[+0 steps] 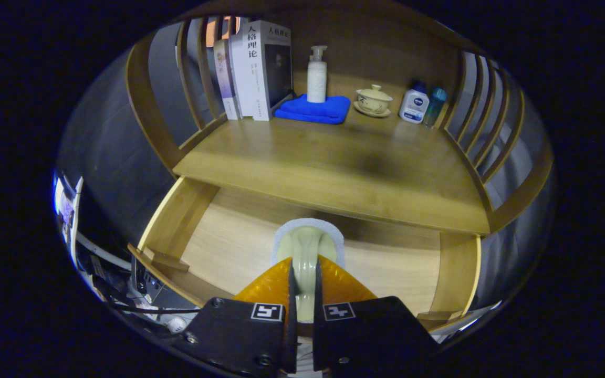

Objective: Pull open the drawer, take out the items inside it, and place them on the countertop above the cabinet.

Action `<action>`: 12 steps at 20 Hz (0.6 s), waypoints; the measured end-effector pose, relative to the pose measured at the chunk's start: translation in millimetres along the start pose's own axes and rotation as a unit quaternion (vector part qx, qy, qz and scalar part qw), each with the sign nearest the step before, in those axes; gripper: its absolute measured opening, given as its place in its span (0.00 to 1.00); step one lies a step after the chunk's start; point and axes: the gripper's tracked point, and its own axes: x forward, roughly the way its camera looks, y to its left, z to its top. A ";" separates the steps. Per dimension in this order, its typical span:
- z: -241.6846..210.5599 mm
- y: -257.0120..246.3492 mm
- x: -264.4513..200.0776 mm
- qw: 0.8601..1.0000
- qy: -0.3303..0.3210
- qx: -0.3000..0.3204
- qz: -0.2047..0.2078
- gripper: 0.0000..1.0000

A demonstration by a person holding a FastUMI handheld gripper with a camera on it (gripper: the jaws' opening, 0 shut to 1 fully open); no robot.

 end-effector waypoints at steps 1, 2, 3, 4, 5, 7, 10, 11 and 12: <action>1.7 0.3 -3.8 1.000 0.000 -0.003 0.002 0.15; 4.2 0.2 -8.0 1.000 -0.004 -0.002 0.003 0.15; 7.6 0.0 -12.5 1.000 -0.008 -0.004 0.005 0.15; 11.6 -0.6 -17.2 1.000 -0.015 -0.003 0.004 0.15; 17.4 -2.5 -20.7 1.000 -0.021 -0.003 0.003 0.15; 27.5 -7.9 -25.6 0.999 -0.033 0.002 -0.005 0.15; 49.2 -14.3 -25.9 0.998 -0.049 0.023 -0.009 0.15; 57.8 -16.0 -24.1 0.998 -0.052 0.031 -0.007 0.15; 63.9 -18.4 -21.0 0.998 -0.052 0.038 -0.009 0.15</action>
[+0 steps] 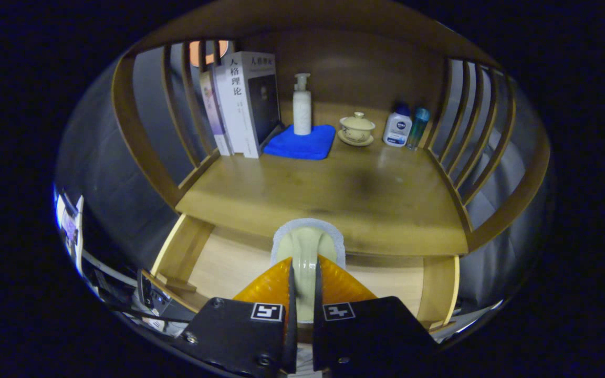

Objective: Pull open the drawer, take out the items inside it, and place them on the countertop above the cabinet.

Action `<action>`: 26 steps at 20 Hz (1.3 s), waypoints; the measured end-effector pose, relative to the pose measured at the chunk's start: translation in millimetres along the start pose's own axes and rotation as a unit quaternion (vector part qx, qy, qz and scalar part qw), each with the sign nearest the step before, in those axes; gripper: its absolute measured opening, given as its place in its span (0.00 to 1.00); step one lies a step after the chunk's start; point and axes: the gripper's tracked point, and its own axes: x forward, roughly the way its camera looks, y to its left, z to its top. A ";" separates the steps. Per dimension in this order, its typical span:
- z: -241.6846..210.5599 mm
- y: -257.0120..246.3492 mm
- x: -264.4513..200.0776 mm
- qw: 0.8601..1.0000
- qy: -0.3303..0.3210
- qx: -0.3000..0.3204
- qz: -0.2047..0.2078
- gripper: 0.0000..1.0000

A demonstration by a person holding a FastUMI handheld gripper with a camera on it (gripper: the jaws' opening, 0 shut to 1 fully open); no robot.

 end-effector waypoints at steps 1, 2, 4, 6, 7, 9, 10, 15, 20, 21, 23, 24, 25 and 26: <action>6.5 -1.3 3.3 1.000 0.001 0.004 0.000 0.15; 13.7 -2.4 7.0 1.000 0.001 0.008 -0.002 0.15; 28.7 -4.5 12.3 1.000 -0.003 0.015 -0.006 0.15; 41.0 -5.0 18.0 1.000 -0.003 0.022 -0.007 0.15; 44.9 -4.4 22.2 1.000 -0.001 0.026 -0.008 0.15; 52.5 -5.5 31.1 0.999 0.004 0.033 -0.010 0.15; 54.3 -4.6 36.1 0.999 0.008 0.036 -0.010 0.15; 67.0 -19.7 54.0 0.998 0.015 0.040 -0.036 0.15; 69.9 -23.3 69.9 0.997 0.023 0.060 -0.034 0.15; 72.1 -24.2 71.5 0.997 0.021 0.061 -0.036 0.15; 76.1 -24.4 74.0 0.998 0.013 0.058 -0.037 0.15; 76.6 -24.0 76.6 0.998 0.011 0.059 -0.036 0.15; 77.9 -23.3 78.5 0.998 0.009 0.060 -0.035 0.15; 78.9 -23.7 80.2 0.997 0.007 0.061 -0.035 0.15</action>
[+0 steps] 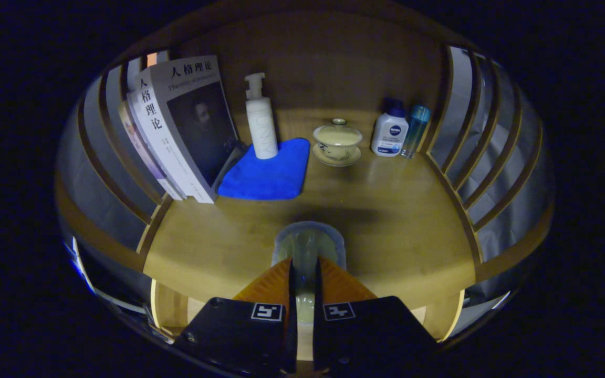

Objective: Pull open the drawer, take out the items inside it, and place them on the countertop above the cabinet.

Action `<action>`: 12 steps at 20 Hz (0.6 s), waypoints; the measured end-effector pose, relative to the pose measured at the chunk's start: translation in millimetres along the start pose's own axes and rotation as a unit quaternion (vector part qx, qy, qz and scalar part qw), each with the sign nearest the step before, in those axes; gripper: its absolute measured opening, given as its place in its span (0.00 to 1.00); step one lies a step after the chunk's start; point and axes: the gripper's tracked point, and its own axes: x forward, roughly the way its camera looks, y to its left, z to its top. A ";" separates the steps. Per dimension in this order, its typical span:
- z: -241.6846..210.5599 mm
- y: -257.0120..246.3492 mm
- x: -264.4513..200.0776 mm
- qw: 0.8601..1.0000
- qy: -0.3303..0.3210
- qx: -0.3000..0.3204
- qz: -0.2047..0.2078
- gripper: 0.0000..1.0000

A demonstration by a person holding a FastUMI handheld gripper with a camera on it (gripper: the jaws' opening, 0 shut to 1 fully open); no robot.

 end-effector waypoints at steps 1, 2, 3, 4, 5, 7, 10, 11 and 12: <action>2.4 0.6 2.9 1.000 -0.005 0.002 0.002 0.15; 3.2 -0.1 5.4 1.000 -0.007 0.006 0.002 0.15; 3.9 0.9 7.7 1.000 -0.009 0.009 0.005 0.15; 4.6 0.4 9.2 1.000 -0.010 0.011 0.006 0.15; 6.5 0.4 11.4 1.000 -0.014 0.011 0.007 0.15; 9.0 1.7 12.6 1.000 -0.020 0.008 0.010 0.15; 8.4 0.7 15.4 1.000 -0.022 0.002 0.013 0.20; 8.6 2.5 14.1 0.999 -0.025 0.000 0.020 0.23; 9.3 4.1 14.0 0.999 -0.029 0.001 0.027 0.24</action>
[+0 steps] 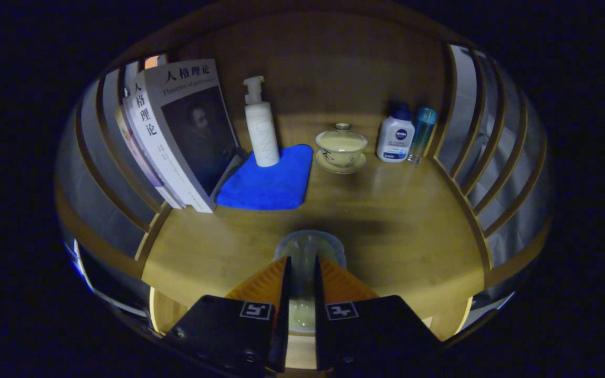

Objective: Pull open the drawer, take out the items inside it, and place them on the countertop above the cabinet.

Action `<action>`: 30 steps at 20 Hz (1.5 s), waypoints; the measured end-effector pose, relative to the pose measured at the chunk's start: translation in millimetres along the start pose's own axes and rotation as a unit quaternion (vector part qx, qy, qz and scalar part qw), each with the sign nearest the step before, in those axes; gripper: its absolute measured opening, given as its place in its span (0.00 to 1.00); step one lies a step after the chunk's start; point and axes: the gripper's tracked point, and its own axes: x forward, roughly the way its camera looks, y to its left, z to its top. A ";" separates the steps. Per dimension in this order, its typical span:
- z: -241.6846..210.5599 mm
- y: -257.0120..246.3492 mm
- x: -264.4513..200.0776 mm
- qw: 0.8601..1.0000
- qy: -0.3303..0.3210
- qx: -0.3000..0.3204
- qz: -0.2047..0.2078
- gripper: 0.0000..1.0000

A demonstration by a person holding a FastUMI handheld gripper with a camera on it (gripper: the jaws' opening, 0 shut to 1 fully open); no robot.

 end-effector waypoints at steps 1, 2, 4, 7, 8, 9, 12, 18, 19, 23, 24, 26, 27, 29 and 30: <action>-2.1 -0.5 2.3 1.000 -0.005 -0.002 0.000 0.34; -0.5 -1.9 -1.5 1.000 -0.011 -0.006 -0.001 0.44; -2.0 -4.3 -0.8 1.000 -0.020 -0.012 -0.005 0.53; 6.5 -4.6 -5.1 0.999 -0.053 -0.003 -0.003 0.51; 8.9 -6.4 -6.7 0.998 -0.063 -0.004 -0.003 0.51; 9.8 -7.0 -9.7 0.998 -0.068 -0.005 -0.003 0.51; 11.2 -5.7 -18.2 0.997 -0.082 -0.005 0.004 0.52; -1.9 -11.4 -38.7 0.993 -0.117 -0.021 0.012 0.70; -7.8 -12.1 -44.2 0.991 -0.126 -0.032 0.009 0.76; -32.4 -3.8 -73.4 0.981 -0.182 -0.063 0.008 0.76; -40.4 -0.2 -80.2 0.979 -0.193 -0.071 0.009 0.76; -57.6 1.8 -95.1 0.972 -0.219 -0.086 0.001 0.83; -66.4 5.1 -103.2 0.969 -0.231 -0.092 0.001 0.84; -83.6 13.4 -120.2 0.962 -0.256 -0.095 0.007 0.84; -92.1 15.8 -128.5 0.959 -0.268 -0.093 0.009 0.84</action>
